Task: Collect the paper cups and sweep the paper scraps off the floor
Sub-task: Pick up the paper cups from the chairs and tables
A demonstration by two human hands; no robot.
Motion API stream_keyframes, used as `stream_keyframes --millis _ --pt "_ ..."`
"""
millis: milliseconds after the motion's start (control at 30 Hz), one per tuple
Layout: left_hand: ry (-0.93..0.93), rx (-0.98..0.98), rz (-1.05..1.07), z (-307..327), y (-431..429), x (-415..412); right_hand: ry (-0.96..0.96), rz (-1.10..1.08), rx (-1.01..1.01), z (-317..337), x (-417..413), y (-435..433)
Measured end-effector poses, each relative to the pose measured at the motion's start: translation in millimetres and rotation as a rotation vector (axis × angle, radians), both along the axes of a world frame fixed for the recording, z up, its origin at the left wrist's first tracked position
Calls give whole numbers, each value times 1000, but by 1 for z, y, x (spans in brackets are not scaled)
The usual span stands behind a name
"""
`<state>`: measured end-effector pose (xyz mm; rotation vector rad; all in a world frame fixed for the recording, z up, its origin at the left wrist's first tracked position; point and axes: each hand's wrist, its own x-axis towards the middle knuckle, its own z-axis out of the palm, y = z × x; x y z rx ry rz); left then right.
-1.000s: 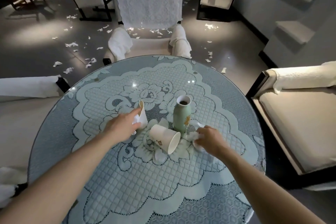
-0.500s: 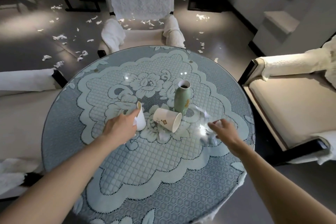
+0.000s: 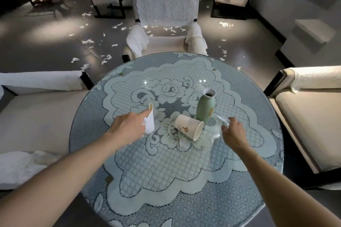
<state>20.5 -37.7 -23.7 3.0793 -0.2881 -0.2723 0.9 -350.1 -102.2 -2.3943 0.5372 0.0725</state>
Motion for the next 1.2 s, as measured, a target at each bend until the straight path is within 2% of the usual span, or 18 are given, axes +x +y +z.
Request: stream_keyframes --millis 167,233,333,500,633,733,800,900,1033,1133,1200 --pt "12 -16 13 -4 12 6 218 0 -4 -7 30 -12" --pt "30 -28 23 -5 16 7 238 -12 29 -16 30 -14" --pt "32 -5 15 -6 20 5 171 -8 10 -24 22 -11" --pt "55 1 19 -1 21 2 6 -119 193 -12 -24 14" --pt "22 -17 10 8 19 1 -7 -108 330 -11 -70 52" --pt "2 -19 14 10 23 -2 8 81 295 -11 -83 85" --pt "-7 -16 11 10 27 -6 9 241 192 -13 -79 104" --pt "12 -19 38 6 37 -11 117 361 76 -18 -63 127" --pt "33 16 82 -1 50 -16 138 245 -37 -31 -51 139" --pt "42 27 88 -3 56 -17 105 131 -9 -36 -51 140" --pt "30 33 92 -3 58 -17 65 134 29 -36 -54 138"
